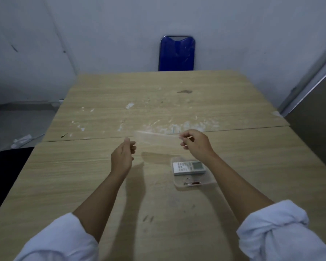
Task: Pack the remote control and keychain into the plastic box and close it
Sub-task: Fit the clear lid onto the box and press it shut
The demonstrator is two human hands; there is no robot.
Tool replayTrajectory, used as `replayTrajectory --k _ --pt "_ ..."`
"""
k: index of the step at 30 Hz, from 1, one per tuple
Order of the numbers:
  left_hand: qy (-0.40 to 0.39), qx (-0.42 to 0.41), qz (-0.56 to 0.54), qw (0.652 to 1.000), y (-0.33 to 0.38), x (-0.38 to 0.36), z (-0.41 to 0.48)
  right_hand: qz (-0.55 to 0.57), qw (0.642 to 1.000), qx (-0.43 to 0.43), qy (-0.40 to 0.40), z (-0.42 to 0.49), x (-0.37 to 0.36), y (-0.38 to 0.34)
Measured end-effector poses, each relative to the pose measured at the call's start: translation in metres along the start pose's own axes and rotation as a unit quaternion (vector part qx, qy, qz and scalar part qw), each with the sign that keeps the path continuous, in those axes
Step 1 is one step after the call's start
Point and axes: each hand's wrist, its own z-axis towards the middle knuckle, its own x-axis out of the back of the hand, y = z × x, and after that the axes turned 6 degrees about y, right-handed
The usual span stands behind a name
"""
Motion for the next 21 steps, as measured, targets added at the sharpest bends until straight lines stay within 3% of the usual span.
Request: replayTrajectory --k 8,11,16,21 --pt "-0.014 0.166 -0.085 0.982 0.004 -0.065 -0.030 -0.056 0.997 0.038 0.029 -0.021 0.065 0.048" --pt "-0.035 0.193 -0.082 0.977 -0.008 -0.079 -0.044 -0.072 0.996 0.022 0.043 -0.031 0.080 0.068" --pt "-0.061 0.158 -0.007 0.986 -0.031 -0.093 -0.067 -0.097 0.992 -0.017 0.083 -0.046 0.085 0.098" --pt "-0.077 0.020 0.153 0.985 -0.047 -0.089 -0.083 -0.104 0.989 -0.079 0.069 -0.057 0.079 0.114"
